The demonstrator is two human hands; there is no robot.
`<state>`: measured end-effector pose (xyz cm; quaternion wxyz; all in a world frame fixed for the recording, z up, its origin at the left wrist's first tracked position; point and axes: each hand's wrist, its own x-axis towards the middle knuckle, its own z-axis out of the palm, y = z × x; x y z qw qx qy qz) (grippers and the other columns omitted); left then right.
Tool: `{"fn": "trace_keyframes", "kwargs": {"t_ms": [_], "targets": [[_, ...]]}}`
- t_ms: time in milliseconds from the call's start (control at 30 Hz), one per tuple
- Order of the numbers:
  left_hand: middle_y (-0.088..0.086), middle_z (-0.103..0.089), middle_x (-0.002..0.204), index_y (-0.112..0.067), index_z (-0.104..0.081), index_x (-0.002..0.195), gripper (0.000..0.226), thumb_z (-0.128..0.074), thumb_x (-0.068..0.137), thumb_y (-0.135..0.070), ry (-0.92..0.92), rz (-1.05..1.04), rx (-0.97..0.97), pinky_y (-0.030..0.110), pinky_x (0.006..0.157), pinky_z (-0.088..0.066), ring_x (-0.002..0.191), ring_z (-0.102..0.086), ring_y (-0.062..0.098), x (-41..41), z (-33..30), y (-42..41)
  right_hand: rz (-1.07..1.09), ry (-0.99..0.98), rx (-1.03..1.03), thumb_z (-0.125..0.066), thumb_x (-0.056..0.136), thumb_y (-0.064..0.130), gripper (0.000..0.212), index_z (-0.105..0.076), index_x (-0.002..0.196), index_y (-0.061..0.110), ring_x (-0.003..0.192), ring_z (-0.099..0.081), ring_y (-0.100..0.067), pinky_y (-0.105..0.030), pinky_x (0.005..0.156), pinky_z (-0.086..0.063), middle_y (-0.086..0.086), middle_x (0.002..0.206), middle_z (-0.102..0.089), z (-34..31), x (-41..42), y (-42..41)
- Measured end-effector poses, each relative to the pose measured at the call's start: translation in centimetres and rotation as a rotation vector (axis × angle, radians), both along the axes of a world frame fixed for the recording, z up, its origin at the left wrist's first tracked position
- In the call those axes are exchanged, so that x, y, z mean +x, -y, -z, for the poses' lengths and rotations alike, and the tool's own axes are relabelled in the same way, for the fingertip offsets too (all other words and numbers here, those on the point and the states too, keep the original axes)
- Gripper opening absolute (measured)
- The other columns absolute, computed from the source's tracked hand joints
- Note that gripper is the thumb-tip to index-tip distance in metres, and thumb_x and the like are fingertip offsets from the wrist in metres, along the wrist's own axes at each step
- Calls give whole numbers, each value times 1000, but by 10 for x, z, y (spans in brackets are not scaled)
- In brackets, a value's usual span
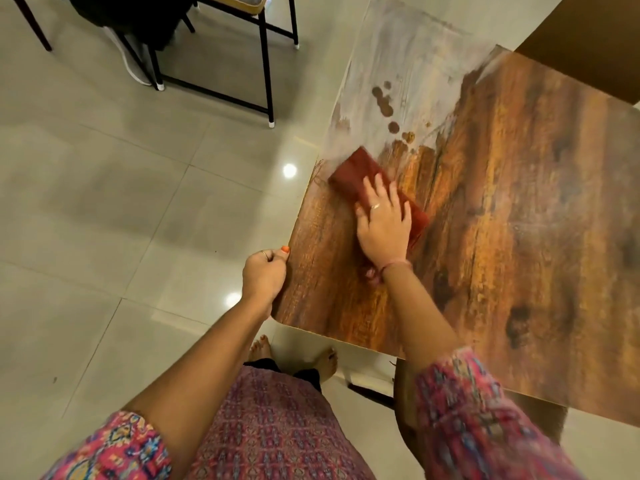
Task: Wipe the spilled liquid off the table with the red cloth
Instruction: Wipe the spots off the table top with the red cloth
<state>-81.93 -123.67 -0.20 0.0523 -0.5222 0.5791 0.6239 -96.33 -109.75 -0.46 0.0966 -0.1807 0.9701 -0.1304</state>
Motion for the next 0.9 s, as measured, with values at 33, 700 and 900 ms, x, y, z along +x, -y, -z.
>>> {"fn": "trace_keyframes", "kwargs": {"t_ms": [33,700,900], "targets": [[-1,-64,78,-17,-65,72,30,-53,95,-32,2,0,6,23,56,-40,74,-56,14,0,0,0,-69,1,9,-32,98,43,54,-24,149,32,147,-11,-17,-46,117,-8,8,158,-19,0,32,-7],[-1,-58,58,-15,-61,58,40,-58,91,-37,34,56,2,27,59,-41,58,-52,16,0,5,7,-218,-8,54,-37,96,42,55,-24,149,34,147,-12,-21,-52,115,-9,8,158,-20,-3,3,37],[8,-69,86,-16,-66,75,24,-57,91,-33,22,54,2,37,79,-50,82,-62,26,2,3,8,-601,94,14,-33,97,43,52,-21,148,39,147,-9,-14,-44,116,-1,14,158,-17,-1,44,26]]}}
